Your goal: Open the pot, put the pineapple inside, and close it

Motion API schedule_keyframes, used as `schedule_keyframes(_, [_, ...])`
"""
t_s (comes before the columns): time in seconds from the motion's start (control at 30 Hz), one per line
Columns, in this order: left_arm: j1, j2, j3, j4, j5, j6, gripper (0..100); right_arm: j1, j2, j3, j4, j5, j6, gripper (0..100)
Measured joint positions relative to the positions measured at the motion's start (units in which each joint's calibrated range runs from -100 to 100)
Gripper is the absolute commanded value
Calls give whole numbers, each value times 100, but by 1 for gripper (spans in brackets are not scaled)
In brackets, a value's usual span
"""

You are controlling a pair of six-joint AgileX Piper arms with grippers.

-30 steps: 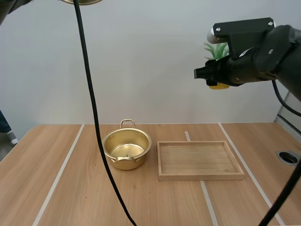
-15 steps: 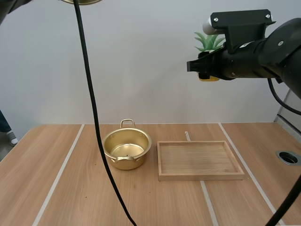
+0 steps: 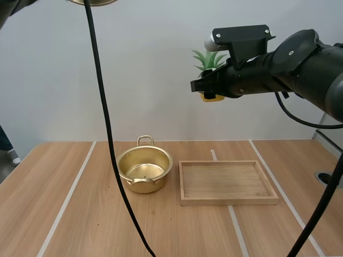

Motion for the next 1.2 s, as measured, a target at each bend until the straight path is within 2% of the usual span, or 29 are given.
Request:
schedule_keyframes(0.23, [0,0,0,0,0,0,0,289,41,0,-21,-27,-15,0])
schedule_keyframes(0.47, [0,0,0,0,0,0,0,1052,311,0,-527,-52,-23,0])
schedule_keyframes(0.6, [0,0,0,0,0,0,0,1326,623,0,-680,-52,-27,0])
schedule_keyframes(0.8, [0,0,0,0,0,0,0,1558,1306,0,-728,-186,-27,0])
schedule_keyframes(1.07, [0,0,0,0,0,0,0,1697,2001,0,-728,-463,-27,0])
schedule_keyframes(1.2, [0,0,0,0,0,0,0,1783,2835,0,-609,-779,-35,0])
